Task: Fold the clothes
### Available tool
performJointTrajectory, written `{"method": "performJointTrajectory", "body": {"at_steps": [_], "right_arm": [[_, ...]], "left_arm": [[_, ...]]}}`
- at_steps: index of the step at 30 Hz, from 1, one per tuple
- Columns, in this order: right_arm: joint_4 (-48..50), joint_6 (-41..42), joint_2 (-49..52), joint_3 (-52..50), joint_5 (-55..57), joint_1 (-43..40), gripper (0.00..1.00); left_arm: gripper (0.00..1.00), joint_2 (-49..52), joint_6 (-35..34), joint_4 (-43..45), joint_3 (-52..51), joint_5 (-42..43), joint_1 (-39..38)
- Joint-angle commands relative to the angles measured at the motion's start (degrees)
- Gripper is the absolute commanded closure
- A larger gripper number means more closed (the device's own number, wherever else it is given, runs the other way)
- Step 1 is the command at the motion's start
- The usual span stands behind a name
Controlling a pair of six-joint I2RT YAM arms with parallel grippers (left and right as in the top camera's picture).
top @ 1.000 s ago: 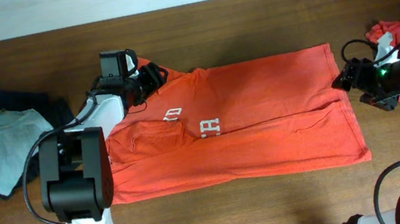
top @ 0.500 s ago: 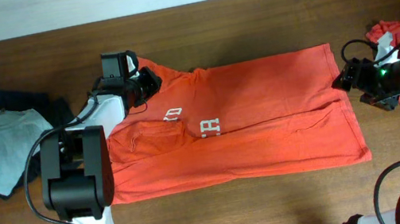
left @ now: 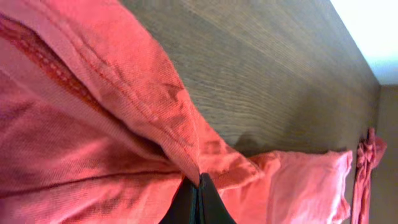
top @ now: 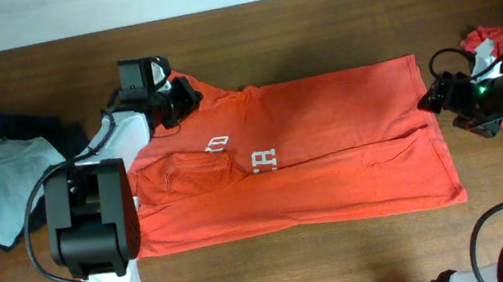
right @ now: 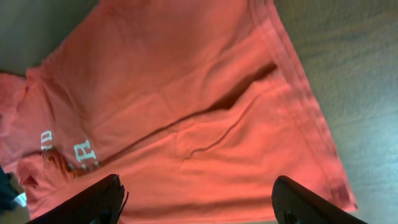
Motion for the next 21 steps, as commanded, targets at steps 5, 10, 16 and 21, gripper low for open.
{"method": "performJointTrajectory", "body": {"at_steps": [5, 10, 16, 21], "right_arm": [[6.0, -0.6, -0.7, 0.8, 0.5, -0.2, 0.19], [6.1, -0.6, -0.7, 0.8, 0.5, -0.2, 0.19], [6.1, -0.6, -0.7, 0.8, 0.5, -0.2, 0.19], [6.1, -0.6, -0.7, 0.8, 0.5, -0.2, 0.19]], "left_arm": [[0.99, -7.5, 3.1, -7.9, 4.5, 1.6, 0.2], [0.99, -10.3, 3.1, -13.1, 4.5, 0.7, 0.2], [0.99, -13.6, 4.3, -24.6, 4.5, -7.0, -1.6], [0.99, -14.1, 4.3, -33.0, 4.5, -9.4, -4.0]]}}
